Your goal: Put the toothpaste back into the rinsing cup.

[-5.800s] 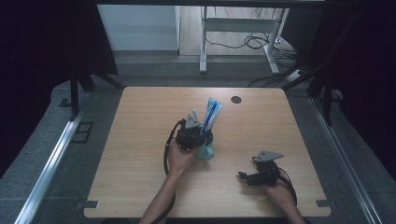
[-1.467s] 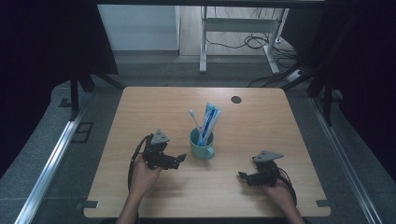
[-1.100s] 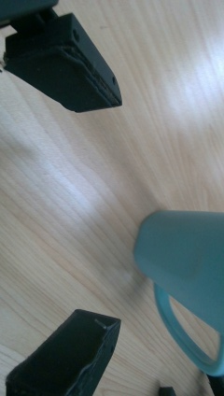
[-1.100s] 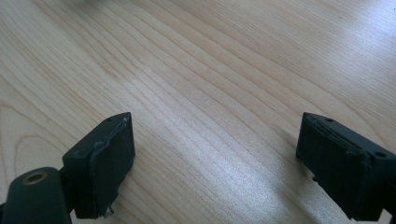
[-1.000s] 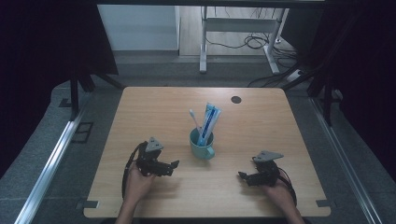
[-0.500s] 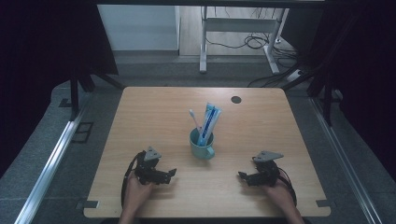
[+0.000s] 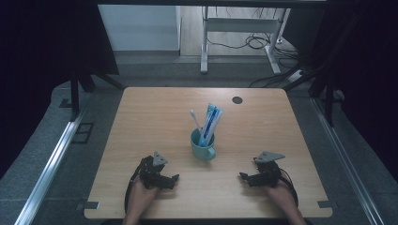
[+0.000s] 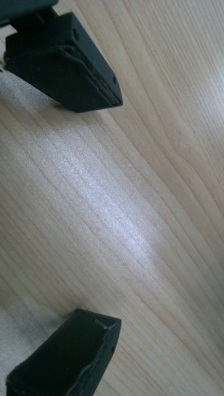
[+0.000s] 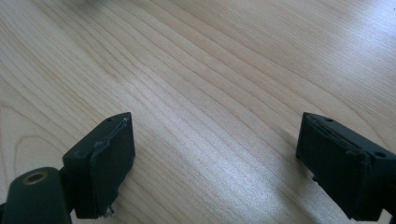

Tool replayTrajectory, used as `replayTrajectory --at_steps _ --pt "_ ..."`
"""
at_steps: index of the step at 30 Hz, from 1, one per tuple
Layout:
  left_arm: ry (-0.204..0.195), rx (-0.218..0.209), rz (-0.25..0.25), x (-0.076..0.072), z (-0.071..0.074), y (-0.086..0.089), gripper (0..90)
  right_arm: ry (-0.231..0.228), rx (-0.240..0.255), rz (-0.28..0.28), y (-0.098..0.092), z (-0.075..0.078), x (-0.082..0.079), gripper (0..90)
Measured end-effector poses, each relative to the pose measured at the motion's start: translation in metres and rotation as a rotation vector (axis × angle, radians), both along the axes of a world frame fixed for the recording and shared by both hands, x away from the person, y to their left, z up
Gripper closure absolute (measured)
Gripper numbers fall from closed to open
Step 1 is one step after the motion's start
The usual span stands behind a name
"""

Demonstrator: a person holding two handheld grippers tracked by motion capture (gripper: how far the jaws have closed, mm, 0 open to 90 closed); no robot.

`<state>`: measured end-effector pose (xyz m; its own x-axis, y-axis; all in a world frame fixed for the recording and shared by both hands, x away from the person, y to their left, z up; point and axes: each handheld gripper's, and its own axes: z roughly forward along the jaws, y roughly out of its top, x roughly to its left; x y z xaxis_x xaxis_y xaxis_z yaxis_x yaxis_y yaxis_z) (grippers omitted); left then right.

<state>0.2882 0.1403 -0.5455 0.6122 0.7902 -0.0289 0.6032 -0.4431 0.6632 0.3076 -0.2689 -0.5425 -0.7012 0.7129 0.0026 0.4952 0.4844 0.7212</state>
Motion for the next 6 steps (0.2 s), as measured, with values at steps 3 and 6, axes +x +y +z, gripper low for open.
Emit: replayTrajectory --at_steps 3,6 --pt "0.0 0.002 0.0 0.0001 0.0 0.0001 0.0 0.0 0.0 0.0 0.0 0.0 0.0 11.8" --pt "0.0 0.002 0.001 0.0001 0.0 0.0001 0.0 0.0 0.0 0.0 0.0 -0.0001 0.0 11.8"
